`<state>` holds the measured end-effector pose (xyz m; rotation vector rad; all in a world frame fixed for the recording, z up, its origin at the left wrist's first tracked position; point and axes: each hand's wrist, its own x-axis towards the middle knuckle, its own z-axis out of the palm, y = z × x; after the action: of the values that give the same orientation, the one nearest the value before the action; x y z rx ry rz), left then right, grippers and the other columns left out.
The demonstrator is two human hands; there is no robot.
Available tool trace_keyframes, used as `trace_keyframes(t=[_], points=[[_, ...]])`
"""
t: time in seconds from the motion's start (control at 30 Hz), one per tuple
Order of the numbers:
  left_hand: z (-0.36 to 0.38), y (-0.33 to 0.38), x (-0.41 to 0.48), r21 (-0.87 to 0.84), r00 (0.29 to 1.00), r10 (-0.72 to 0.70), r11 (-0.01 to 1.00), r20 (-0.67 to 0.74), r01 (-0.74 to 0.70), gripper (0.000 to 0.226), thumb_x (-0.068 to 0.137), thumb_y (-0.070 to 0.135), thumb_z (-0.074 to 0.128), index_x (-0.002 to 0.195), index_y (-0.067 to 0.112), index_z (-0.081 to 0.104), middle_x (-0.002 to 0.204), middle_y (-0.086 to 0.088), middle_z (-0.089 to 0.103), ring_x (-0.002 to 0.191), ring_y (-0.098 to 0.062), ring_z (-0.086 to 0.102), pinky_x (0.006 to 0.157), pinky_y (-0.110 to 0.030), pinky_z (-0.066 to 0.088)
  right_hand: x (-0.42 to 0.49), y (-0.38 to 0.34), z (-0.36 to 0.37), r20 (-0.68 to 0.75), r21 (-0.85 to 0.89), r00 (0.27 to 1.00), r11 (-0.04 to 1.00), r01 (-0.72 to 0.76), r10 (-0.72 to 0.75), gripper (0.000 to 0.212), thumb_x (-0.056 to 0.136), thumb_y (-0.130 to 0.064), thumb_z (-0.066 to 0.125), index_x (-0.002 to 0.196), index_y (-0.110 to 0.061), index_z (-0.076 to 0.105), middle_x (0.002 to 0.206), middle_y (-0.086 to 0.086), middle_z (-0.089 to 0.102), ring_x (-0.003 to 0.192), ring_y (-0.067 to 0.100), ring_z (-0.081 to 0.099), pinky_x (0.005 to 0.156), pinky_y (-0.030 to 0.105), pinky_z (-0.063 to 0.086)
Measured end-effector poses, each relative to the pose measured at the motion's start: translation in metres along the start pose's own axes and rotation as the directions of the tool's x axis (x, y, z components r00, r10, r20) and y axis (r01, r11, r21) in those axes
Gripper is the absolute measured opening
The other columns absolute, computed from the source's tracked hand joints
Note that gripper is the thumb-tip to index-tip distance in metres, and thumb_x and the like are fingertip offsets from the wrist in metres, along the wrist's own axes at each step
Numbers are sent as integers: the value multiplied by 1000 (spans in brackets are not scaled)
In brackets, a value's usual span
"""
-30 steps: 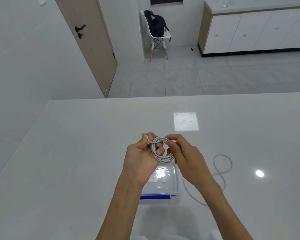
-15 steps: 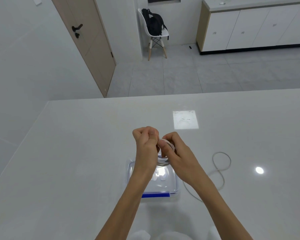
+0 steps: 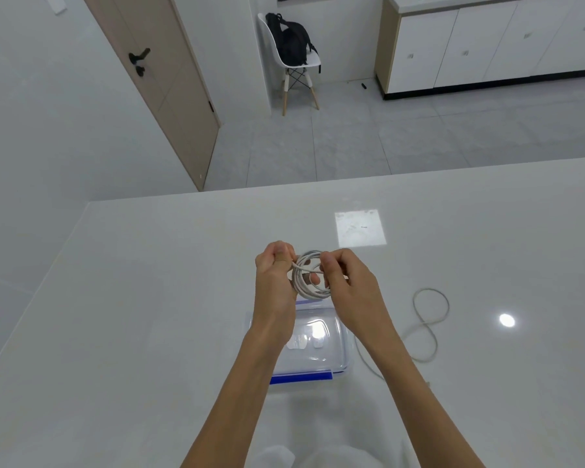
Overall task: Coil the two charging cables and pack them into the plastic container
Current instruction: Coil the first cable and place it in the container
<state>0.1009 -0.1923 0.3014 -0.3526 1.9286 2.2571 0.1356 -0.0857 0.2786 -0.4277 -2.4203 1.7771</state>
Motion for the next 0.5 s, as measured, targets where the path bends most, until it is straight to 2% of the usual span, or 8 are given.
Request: trace_keyframes(t=[0.07, 0.13, 0.23, 0.3, 0.37, 0.43, 0.5], points=[[-2, -1, 2, -3, 1000, -29, 1000, -10, 29, 26, 105, 28, 37, 88, 12, 49, 75, -3, 49, 60, -13, 54, 56, -27, 52, 2, 2, -1, 72, -61, 997, 997, 45, -41, 26, 101, -39, 45, 94, -19, 59, 77, -5, 65, 72, 16, 62, 70, 32, 53], [-5, -4, 2, -15, 996, -90, 996, 21, 90, 27, 105, 31, 38, 87, 15, 49, 77, -10, 51, 59, -16, 51, 51, -24, 49, 4, 6, -6, 147, -108, 988, 993, 53, -36, 26, 100, -42, 46, 93, -21, 62, 77, -5, 65, 71, 13, 61, 70, 30, 52], [-12, -5, -4, -21, 973, -190, 981, 132, 194, 26, 104, 32, 39, 94, 11, 50, 75, -5, 64, 65, -18, 62, 59, -30, 56, 7, 9, -18, 223, -172, 975, 984, 55, -16, 24, 99, -39, 49, 95, -24, 67, 81, -11, 68, 69, 5, 59, 65, 18, 45], [-15, -8, -5, -6, 959, -220, 974, 176, 225, 27, 105, 32, 38, 91, 11, 50, 87, -10, 64, 77, -21, 67, 72, -39, 59, 7, 9, -21, 239, -266, 971, 959, 95, -30, 24, 100, -39, 48, 99, -25, 67, 85, -12, 69, 68, 3, 58, 64, 14, 40], [-14, -11, -7, 105, 961, -216, 974, 171, 200, 28, 105, 36, 34, 92, 15, 47, 90, -11, 63, 79, -21, 67, 81, -42, 57, 8, 9, -17, 253, -363, 965, 919, 156, -64, 24, 101, -40, 46, 101, -26, 66, 85, -12, 70, 67, 3, 57, 64, 18, 42], [-10, -17, -11, 197, 967, -211, 964, 142, 181, 29, 105, 40, 30, 96, 18, 46, 90, -10, 63, 78, -19, 65, 86, -41, 56, 9, 10, -12, 242, -389, 966, 902, 185, -93, 23, 100, -41, 46, 102, -27, 63, 84, -12, 70, 71, 4, 62, 69, 25, 50], [-4, -20, -13, 174, 977, -201, 967, 74, 186, 30, 105, 41, 29, 100, 17, 46, 84, -9, 62, 70, -17, 60, 81, -36, 54, 8, 9, -6, 198, -358, 974, 917, 176, -110, 22, 99, -42, 47, 106, -27, 62, 83, -13, 66, 73, 4, 60, 72, 25, 50]])
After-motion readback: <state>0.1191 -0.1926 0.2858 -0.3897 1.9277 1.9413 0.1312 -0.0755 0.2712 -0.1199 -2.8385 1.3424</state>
